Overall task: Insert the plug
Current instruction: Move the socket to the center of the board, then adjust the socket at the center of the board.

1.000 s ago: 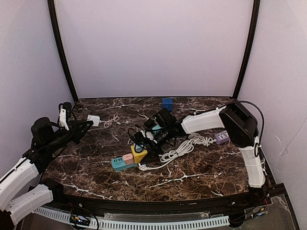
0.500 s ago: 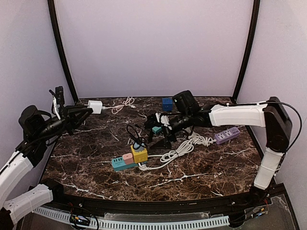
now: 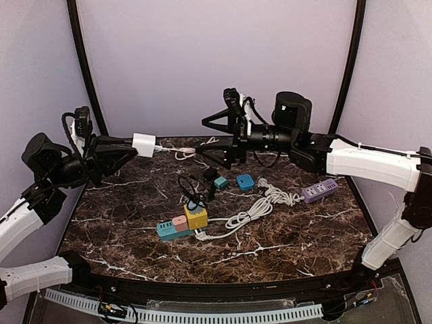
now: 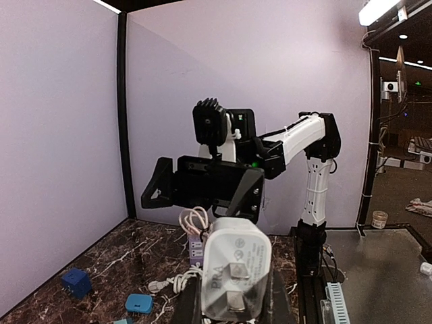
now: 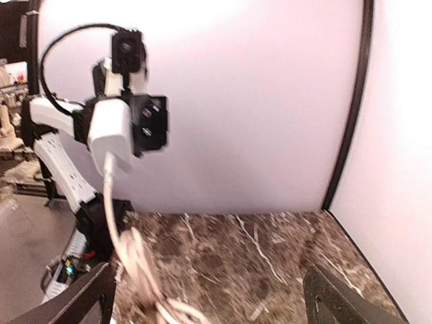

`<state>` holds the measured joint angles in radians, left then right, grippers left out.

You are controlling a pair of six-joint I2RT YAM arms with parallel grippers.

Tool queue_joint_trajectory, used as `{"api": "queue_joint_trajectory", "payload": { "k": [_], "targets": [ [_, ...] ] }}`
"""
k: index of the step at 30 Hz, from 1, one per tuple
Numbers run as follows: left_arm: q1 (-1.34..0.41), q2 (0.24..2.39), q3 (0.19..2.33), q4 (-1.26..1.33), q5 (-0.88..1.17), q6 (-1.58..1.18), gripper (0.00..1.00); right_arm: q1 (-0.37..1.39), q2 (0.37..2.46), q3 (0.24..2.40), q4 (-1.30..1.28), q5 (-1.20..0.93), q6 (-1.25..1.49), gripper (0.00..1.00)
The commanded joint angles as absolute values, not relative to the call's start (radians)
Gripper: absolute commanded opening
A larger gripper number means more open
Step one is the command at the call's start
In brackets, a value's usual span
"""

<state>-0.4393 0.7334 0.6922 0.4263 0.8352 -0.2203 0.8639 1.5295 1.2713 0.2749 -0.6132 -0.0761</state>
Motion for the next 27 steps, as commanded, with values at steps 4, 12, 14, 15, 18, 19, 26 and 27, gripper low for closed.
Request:
{"api": "queue_joint_trajectory", "payload": {
  "k": [4, 12, 14, 15, 18, 19, 26, 27],
  "targets": [
    [-0.470, 0.735, 0.726, 0.462, 0.840, -0.210, 0.01, 1.066, 1.633, 1.397, 0.502, -0.494, 0.142, 0.96],
    [-0.478, 0.725, 0.711, 0.457, 0.828, -0.200, 0.01, 1.119, 1.752, 1.511, 0.480, -0.493, 0.178, 0.88],
    [-0.478, 0.721, 0.708, 0.453, 0.828, -0.199, 0.01, 1.121, 1.769, 1.525, 0.486, -0.534, 0.180, 0.80],
    [-0.479, 0.721, 0.708, 0.450, 0.827, -0.200, 0.01, 1.124, 1.778, 1.535, 0.481, -0.556, 0.174, 0.76],
    [-0.480, 0.719, 0.701, 0.448, 0.825, -0.201, 0.01, 1.133, 1.784, 1.544, 0.480, -0.578, 0.157, 0.55],
    [-0.481, 0.720, 0.699, 0.448, 0.825, -0.202, 0.01, 1.135, 1.783, 1.541, 0.486, -0.579, 0.155, 0.47],
    [-0.487, 0.725, 0.685, 0.425, 0.813, -0.195, 0.01, 1.148, 1.775, 1.517, 0.521, -0.603, 0.141, 0.00],
    [-0.488, 0.726, 0.680, 0.419, 0.807, -0.193, 0.01, 1.149, 1.773, 1.511, 0.524, -0.602, 0.143, 0.00]
  ]
}}
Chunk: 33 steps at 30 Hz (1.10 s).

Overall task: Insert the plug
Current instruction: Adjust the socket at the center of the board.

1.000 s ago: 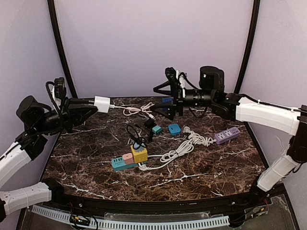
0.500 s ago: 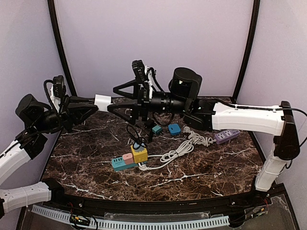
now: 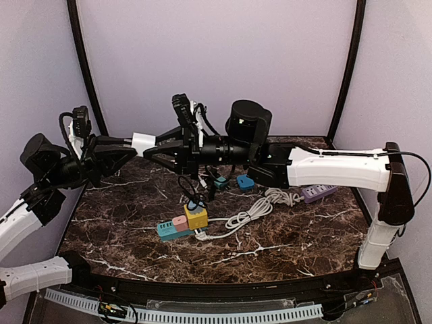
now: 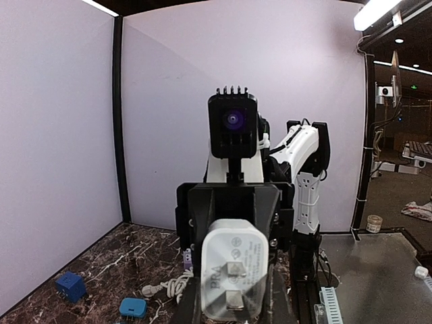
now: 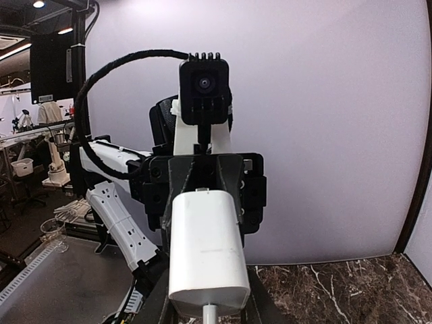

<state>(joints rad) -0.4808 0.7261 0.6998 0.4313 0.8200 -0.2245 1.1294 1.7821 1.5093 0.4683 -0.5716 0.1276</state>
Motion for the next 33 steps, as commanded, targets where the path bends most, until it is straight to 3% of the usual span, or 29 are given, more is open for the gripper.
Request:
{"api": "queue_joint_trajectory", "payload": {
  "k": [1, 2, 4, 5, 7, 8, 10, 14, 20, 25, 33],
  "targets": [
    [-0.488, 0.727, 0.676, 0.405, 0.801, -0.192, 0.01, 1.148, 1.768, 1.499, 0.528, -0.598, 0.142, 0.00],
    [-0.487, 0.726, 0.666, 0.397, 0.779, -0.190, 0.01, 1.146, 1.757, 1.490, 0.522, -0.588, 0.139, 0.00],
    [-0.488, 0.726, 0.647, 0.369, 0.736, -0.170, 0.25, 1.140, 1.735, 1.476, 0.473, -0.534, 0.132, 0.00],
    [-0.488, 0.726, 0.639, 0.344, 0.723, -0.136, 0.53, 1.135, 1.718, 1.471, 0.430, -0.490, 0.121, 0.00],
    [-0.487, 0.723, 0.614, 0.302, 0.687, -0.069, 0.74, 1.125, 1.673, 1.454, 0.333, -0.381, 0.095, 0.00],
    [-0.487, 0.725, 0.592, 0.281, 0.661, -0.044, 0.76, 1.121, 1.646, 1.440, 0.288, -0.294, 0.081, 0.00],
    [-0.487, 0.731, 0.547, 0.207, 0.591, 0.044, 0.78, 1.114, 1.584, 1.407, 0.208, -0.157, 0.058, 0.00],
    [-0.486, 0.773, 0.424, 0.096, 0.438, 0.100, 0.71, 1.095, 1.444, 1.306, 0.093, 0.082, 0.056, 0.00],
    [-0.491, 0.868, 0.338, 0.154, 0.454, 0.141, 0.66, 1.089, 1.338, 1.164, -0.070, 0.305, 0.122, 0.00],
    [-0.505, 0.979, 0.345, 0.240, 0.482, 0.152, 0.66, 1.113, 1.310, 0.999, -0.082, 0.339, 0.218, 0.00],
    [-0.584, 1.189, 0.407, 0.326, 0.542, 0.310, 0.76, 1.127, 1.317, 0.651, 0.315, 0.176, 0.247, 0.00]
  ]
}}
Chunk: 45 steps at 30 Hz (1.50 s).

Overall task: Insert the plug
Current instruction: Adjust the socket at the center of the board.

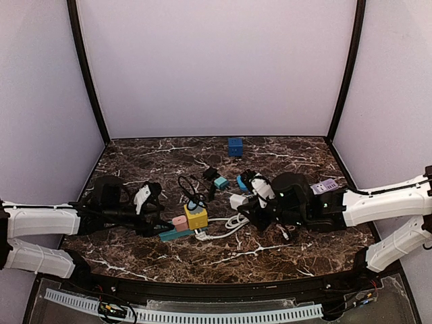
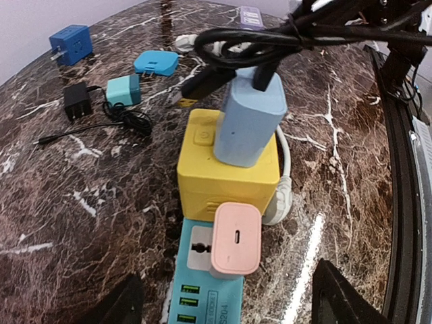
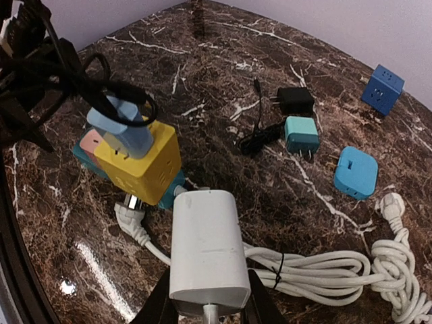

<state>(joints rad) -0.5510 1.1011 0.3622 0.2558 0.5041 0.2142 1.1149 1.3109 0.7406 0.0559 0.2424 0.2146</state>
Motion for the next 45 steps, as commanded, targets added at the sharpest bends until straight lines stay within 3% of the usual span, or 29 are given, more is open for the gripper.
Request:
{"api": "queue_joint_trajectory", "payload": {
  "k": [1, 8, 14, 18, 29, 45],
  "targets": [
    [-0.587, 1.209, 0.412, 0.366, 0.538, 0.303, 0.78, 1.131, 1.330, 0.624, 0.362, 0.170, 0.244, 0.00],
    [-0.590, 1.401, 0.500, 0.495, 0.559, 0.275, 0.78, 1.189, 1.488, 0.547, 0.610, 0.144, 0.207, 0.00],
    [-0.594, 1.497, 0.541, 0.483, 0.665, 0.316, 0.63, 1.190, 1.606, 0.625, 0.606, 0.060, 0.105, 0.00],
    [-0.599, 1.519, 0.528, 0.500, 0.634, 0.280, 0.59, 1.175, 1.671, 0.645, 0.669, -0.027, 0.096, 0.00],
    [-0.642, 1.474, 0.462, 0.540, 0.576, 0.178, 0.60, 1.103, 1.803, 0.799, 0.642, -0.032, 0.084, 0.00],
    [-0.647, 1.381, 0.400, 0.528, 0.539, 0.135, 0.64, 1.001, 1.813, 0.856, 0.542, -0.032, -0.038, 0.00]
  ]
}}
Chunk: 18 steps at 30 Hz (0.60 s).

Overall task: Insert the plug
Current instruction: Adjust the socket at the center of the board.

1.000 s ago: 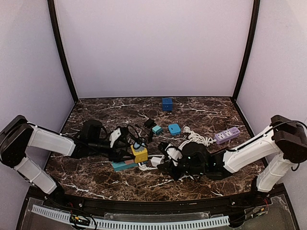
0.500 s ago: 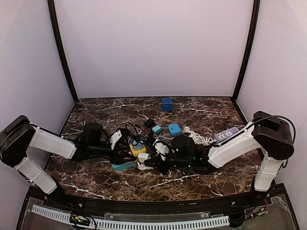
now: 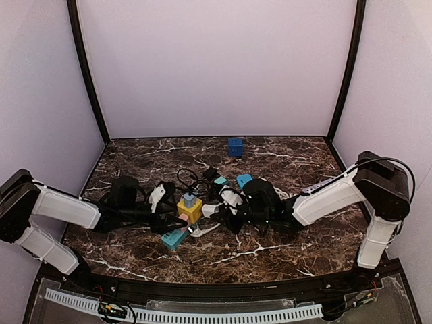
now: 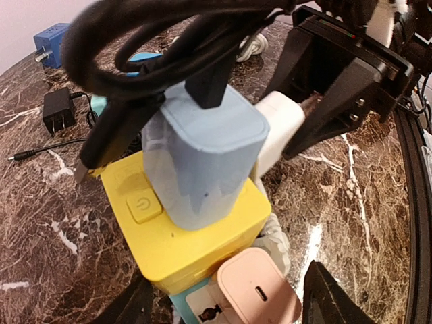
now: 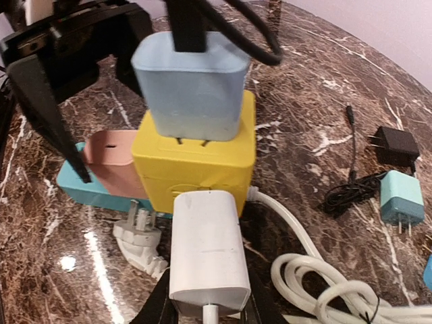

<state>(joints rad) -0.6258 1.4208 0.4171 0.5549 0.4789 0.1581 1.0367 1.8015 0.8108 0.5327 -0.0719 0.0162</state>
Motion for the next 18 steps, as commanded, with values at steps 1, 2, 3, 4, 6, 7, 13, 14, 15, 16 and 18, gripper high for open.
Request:
{"api": "queue_joint_trajectory", "payload": {
  "k": [1, 2, 3, 4, 6, 7, 13, 14, 15, 16, 18],
  "targets": [
    [-0.647, 1.371, 0.407, 0.520, 0.550, 0.136, 0.64, 1.000, 1.815, 0.862, 0.532, -0.034, -0.046, 0.00],
    [-0.647, 1.368, 0.412, 0.492, 0.557, 0.138, 0.65, 0.999, 1.816, 0.868, 0.523, -0.036, -0.053, 0.00],
    [-0.647, 1.360, 0.431, 0.471, 0.570, 0.152, 0.65, 0.995, 1.814, 0.871, 0.517, -0.046, -0.062, 0.00],
    [-0.647, 1.356, 0.445, 0.410, 0.573, 0.163, 0.66, 0.994, 1.810, 0.869, 0.510, -0.052, -0.073, 0.00],
    [-0.638, 1.343, 0.495, 0.302, 0.580, 0.210, 0.66, 0.987, 1.793, 0.853, 0.507, -0.065, -0.092, 0.00],
    [-0.616, 1.336, 0.531, 0.270, 0.603, 0.238, 0.66, 0.982, 1.781, 0.839, 0.508, -0.079, -0.100, 0.00],
    [-0.445, 1.371, 0.663, 0.114, 0.848, 0.435, 0.67, 0.941, 1.687, 0.724, 0.543, -0.228, -0.164, 0.00],
    [-0.435, 1.394, 0.691, 0.086, 0.861, 0.513, 0.67, 0.940, 1.684, 0.721, 0.535, -0.235, -0.172, 0.00],
    [-0.433, 1.407, 0.703, 0.078, 0.878, 0.546, 0.68, 0.940, 1.681, 0.721, 0.524, -0.241, -0.174, 0.00],
    [-0.430, 1.437, 0.723, 0.074, 0.888, 0.602, 0.69, 0.939, 1.679, 0.722, 0.517, -0.248, -0.171, 0.00],
    [-0.426, 1.480, 0.746, 0.086, 0.902, 0.679, 0.69, 0.939, 1.673, 0.717, 0.521, -0.272, -0.153, 0.00]
  ]
}}
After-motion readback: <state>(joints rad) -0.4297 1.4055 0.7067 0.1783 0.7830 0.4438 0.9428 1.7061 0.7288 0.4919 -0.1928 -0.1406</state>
